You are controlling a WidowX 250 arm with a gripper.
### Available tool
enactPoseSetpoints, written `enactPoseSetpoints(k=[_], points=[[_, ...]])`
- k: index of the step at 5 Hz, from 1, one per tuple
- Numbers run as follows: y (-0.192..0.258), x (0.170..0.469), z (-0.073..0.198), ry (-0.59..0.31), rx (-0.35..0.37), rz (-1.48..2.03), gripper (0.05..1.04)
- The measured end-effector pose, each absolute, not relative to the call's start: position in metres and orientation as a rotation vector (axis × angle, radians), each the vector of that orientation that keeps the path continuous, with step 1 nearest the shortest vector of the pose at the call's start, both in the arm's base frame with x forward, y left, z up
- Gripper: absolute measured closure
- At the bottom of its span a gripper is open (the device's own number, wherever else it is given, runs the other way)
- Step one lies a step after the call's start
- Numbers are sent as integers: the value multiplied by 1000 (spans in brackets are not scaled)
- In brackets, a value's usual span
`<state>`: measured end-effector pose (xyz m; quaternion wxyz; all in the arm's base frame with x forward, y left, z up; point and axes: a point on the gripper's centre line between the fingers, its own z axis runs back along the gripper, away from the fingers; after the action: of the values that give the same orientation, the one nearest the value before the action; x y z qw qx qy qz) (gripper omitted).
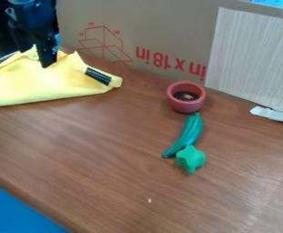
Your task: Unfold the cloth from the top left to the bottom right
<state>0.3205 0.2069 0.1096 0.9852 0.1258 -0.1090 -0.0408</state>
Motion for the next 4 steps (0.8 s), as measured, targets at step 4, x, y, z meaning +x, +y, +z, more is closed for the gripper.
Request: enactPoseSetpoints(k=[4], points=[[243, 350, 75, -234, 423, 37, 83]])
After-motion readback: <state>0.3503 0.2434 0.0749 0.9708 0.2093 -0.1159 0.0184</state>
